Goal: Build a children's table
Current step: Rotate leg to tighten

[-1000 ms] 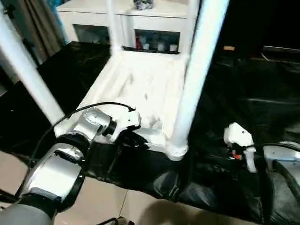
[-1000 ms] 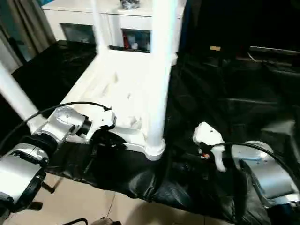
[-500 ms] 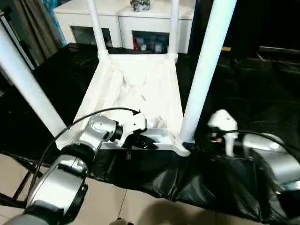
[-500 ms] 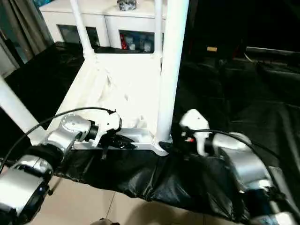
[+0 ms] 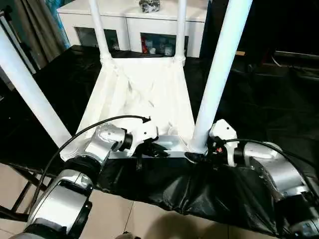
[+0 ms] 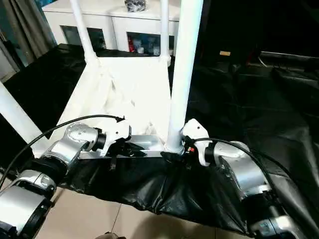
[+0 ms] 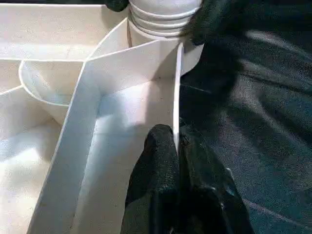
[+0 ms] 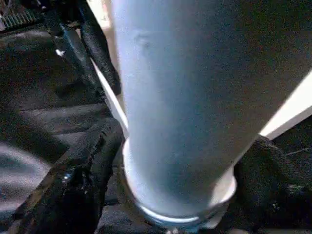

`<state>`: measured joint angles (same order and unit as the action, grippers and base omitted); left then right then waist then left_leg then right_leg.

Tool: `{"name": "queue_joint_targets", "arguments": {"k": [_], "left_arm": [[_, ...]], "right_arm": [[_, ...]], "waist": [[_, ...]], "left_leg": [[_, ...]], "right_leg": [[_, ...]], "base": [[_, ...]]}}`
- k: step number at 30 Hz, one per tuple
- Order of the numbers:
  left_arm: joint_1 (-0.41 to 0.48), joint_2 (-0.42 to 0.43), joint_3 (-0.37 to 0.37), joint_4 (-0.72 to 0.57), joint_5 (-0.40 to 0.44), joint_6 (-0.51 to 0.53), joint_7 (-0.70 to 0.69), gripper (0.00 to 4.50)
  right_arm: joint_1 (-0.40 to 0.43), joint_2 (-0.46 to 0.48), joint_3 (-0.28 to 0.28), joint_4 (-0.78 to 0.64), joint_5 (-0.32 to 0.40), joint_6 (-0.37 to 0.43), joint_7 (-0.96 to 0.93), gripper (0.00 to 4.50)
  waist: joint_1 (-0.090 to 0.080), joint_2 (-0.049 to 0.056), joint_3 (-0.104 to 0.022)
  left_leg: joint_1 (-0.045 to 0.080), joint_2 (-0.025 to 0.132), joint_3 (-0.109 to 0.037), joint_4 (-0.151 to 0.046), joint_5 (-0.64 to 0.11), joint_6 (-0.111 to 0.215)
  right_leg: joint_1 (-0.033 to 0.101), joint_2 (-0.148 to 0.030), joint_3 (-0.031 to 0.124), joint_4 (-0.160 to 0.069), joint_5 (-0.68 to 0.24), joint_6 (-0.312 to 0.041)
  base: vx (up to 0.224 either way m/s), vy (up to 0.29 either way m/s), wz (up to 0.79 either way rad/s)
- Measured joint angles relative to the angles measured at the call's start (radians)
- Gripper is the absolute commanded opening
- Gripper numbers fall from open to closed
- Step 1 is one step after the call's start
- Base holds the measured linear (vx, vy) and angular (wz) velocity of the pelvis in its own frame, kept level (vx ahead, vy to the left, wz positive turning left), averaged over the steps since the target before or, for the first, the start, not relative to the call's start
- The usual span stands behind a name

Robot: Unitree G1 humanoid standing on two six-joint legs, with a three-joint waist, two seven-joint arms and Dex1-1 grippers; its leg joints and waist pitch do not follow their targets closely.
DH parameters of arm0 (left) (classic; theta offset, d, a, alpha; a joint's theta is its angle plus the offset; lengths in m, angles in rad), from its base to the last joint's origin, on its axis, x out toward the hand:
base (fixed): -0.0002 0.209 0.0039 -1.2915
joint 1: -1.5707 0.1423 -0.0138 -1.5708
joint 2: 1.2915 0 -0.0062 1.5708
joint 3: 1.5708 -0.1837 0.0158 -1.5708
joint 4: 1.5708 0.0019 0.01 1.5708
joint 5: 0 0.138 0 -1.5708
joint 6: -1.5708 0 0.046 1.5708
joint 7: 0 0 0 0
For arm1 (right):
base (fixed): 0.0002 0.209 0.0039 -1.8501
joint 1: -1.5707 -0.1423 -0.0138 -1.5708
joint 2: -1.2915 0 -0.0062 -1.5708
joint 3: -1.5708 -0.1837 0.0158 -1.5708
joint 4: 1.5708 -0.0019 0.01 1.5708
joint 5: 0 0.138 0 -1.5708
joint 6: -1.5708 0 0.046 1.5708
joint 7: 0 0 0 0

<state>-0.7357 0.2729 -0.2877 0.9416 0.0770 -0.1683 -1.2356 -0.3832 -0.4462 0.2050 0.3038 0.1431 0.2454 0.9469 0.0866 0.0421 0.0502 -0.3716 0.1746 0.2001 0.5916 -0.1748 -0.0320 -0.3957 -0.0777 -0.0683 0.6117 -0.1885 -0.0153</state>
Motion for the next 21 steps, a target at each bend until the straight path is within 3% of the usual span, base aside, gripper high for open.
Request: {"name": "queue_joint_targets", "arguments": {"k": [4, 5, 13, 19, 21], "left_arm": [[0.003, 0.002, 0.002, -0.007, 0.0, 0.011, 0.0, 0.0], [0.004, 0.003, 0.002, -0.007, 0.0, 0.012, 0.0, 0.0], [0.016, 0.008, 0.007, -0.03, -0.001, 0.033, 0.012, 0.0], [0.017, -0.05, 0.014, -0.045, 0.028, 0.088, 0.147, 0.0], [0.016, -0.098, 0.018, -0.046, 0.054, 0.126, 0.241, 0.0]], "right_arm": [[-0.005, 0.012, -0.005, 0.023, 0.002, -0.014, -0.001, 3.12], [-0.005, 0.014, -0.006, 0.025, 0.003, -0.015, -0.001, 2.82], [0.002, 0.049, -0.016, 0.035, 0.002, -0.03, -0.036, 2.72], [0.051, 0.177, -0.089, 0.034, -0.033, -0.035, -0.303, 2.71], [0.066, 0.279, -0.149, 0.054, -0.053, -0.04, -0.482, 2.71]], "waist": [[-0.002, 0.0, 0.0], [-0.003, 0.0, 0.0], [-0.011, -0.001, 0.0], [-0.018, -0.005, -0.004], [-0.022, -0.006, -0.009]], "left_leg": [[0.0, 0.0, 0.0, 0.0, 0.0, 0.0], [0.0, 0.0, 0.0, 0.0, 0.0, 0.0], [0.001, 0.0, 0.0, 0.0, 0.0, 0.0], [0.004, -0.001, 0.0, -0.001, 0.0, 0.0], [0.008, -0.001, 0.0, -0.001, 0.0, 0.0]], "right_leg": [[0.0, 0.0, 0.0, 0.0, 0.0, 0.0], [0.0, 0.0, 0.0, 0.0, 0.0, 0.0], [0.0, 0.0, 0.0, 0.0, 0.0, 0.0], [0.004, 0.0, 0.001, -0.002, -0.004, 0.006], [0.007, 0.0, 0.001, -0.003, -0.004, 0.007]], "base": [[0.0, 0.0, 0.0], [0.0, 0.0, 0.0], [0.0, 0.0, 0.0], [0.0, 0.0, 0.0], [0.0, 0.0, 0.0]]}}
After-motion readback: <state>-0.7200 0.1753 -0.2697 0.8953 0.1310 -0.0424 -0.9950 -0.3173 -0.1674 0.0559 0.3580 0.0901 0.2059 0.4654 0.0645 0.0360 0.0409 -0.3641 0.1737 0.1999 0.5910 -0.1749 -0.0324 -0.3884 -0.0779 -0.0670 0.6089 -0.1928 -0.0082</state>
